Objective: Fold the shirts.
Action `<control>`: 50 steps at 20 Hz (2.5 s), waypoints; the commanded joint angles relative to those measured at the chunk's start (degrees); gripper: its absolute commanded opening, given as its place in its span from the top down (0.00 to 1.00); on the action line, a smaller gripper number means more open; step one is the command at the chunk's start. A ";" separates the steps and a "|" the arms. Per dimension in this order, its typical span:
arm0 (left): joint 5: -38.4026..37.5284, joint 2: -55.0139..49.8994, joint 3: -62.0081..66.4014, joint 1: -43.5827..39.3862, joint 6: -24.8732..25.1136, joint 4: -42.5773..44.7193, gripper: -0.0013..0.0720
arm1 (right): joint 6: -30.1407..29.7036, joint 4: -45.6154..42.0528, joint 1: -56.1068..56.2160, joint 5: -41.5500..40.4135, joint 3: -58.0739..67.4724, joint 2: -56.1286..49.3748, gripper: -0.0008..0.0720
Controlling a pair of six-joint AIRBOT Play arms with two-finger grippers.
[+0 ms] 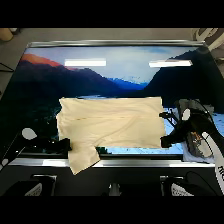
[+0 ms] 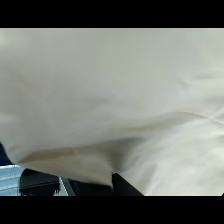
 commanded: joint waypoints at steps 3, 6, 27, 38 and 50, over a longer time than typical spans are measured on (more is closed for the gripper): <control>0.31 0.04 0.02 -0.26 0.17 -0.07 0.95 | 1.05 8.11 0.07 -3.43 -2.93 -0.22 0.36; 0.33 0.76 0.02 -0.26 0.17 -0.04 0.95 | 1.64 10.10 0.07 -1.51 -3.15 -0.20 0.63; 5.03 -26.71 47.95 2.47 0.63 5.33 0.95 | 0.31 9.99 0.07 -22.29 27.43 -12.94 0.96; 2.91 -31.69 50.88 4.13 5.42 5.11 0.25 | 0.33 11.74 0.00 -19.52 30.67 -18.69 0.02; 6.67 -19.65 50.80 -6.97 7.65 5.11 0.27 | 4.85 18.40 0.07 -14.73 30.62 -23.76 0.71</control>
